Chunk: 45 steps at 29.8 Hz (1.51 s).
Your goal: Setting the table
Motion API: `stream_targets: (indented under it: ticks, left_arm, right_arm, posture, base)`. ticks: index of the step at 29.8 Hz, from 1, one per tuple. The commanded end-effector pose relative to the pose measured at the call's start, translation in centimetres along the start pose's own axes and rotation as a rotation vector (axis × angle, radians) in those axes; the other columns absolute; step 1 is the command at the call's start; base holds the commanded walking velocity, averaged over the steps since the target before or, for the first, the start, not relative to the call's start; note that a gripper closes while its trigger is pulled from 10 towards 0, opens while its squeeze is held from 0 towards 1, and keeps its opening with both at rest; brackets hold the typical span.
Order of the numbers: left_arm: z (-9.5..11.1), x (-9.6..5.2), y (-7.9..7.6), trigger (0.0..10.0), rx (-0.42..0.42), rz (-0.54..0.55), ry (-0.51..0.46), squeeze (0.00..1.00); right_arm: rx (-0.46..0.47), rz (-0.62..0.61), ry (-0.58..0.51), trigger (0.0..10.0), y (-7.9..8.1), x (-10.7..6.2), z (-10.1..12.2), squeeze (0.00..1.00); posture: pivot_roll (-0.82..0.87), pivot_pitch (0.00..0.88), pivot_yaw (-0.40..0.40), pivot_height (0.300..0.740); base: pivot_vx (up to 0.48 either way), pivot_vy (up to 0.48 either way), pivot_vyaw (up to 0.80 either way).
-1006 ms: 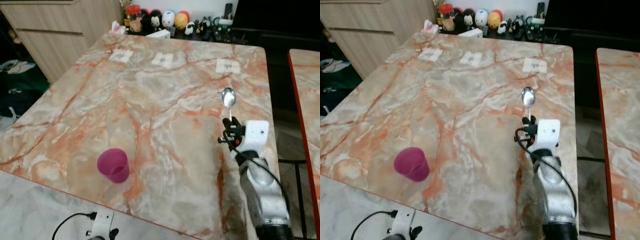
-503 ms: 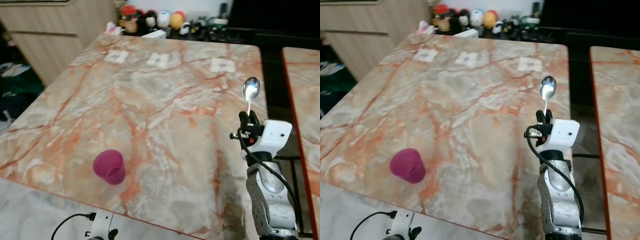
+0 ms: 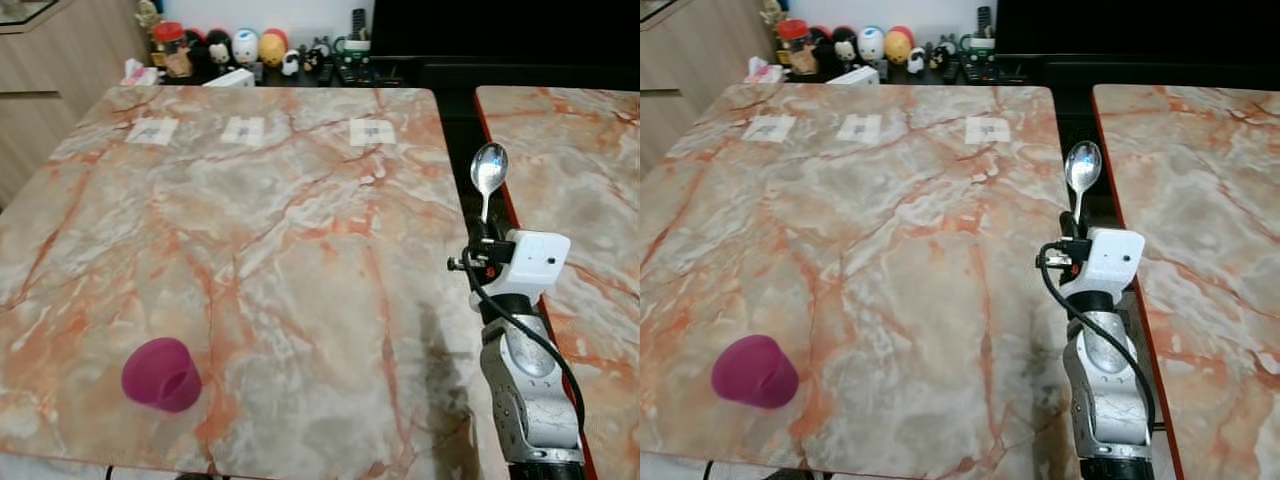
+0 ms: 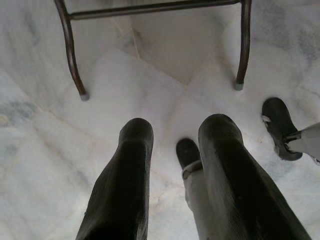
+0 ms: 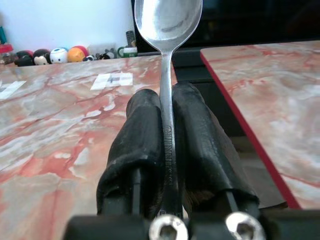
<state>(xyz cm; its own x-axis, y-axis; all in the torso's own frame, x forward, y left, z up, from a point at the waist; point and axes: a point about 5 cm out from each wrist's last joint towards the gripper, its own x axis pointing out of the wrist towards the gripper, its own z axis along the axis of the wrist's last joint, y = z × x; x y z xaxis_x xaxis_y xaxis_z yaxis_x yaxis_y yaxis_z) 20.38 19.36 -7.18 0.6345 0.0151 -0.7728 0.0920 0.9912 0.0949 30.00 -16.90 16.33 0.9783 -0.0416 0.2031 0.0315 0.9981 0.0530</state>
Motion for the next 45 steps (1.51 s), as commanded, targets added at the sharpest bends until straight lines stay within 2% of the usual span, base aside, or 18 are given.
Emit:
stream_targets:
  ticks: [1, 12, 15, 20, 45]
  left_arm:
    - [-1.25, -0.24, 0.00, 10.0, 0.013, -0.004, 0.044, 0.00]
    - [-1.58, -0.31, -0.13, 10.0, 0.018, -0.007, 0.050, 0.00]
    - [-1.70, -0.33, -0.21, 10.0, 0.019, -0.007, 0.053, 0.00]
    - [-1.75, -0.34, -0.23, 10.0, 0.019, -0.007, 0.054, 0.00]
    - [-1.16, -0.23, 0.11, 10.0, 0.017, 0.004, 0.041, 0.00]
  right_arm:
    - [0.005, -0.003, -0.025, 10.0, 0.10, 0.15, 0.26, 0.00]
    - [0.009, -0.009, -0.029, 10.0, 0.31, 0.62, 0.37, 0.00]
    - [0.035, -0.007, -0.040, 10.0, 0.36, 0.65, 0.45, 0.00]
    - [0.019, -0.003, -0.045, 10.0, 0.55, 0.60, 0.45, 0.00]
    - [0.014, 0.008, -0.063, 10.0, 1.06, 0.85, 0.70, 0.00]
  posture:
    - [-0.15, 0.080, 0.044, 0.740]
    - [-0.15, 0.068, 0.045, 0.740]
    - [-0.15, 0.065, 0.045, 0.740]
    - [-0.15, 0.065, 0.044, 0.740]
    - [-0.15, 0.116, 0.053, 0.740]
  base:
    - [0.000, 0.000, 0.00]
    - [0.000, -0.329, 0.00]
    - [0.000, -0.409, -0.78]
    - [0.000, -0.406, -0.72]
    - [0.000, -0.407, 0.00]
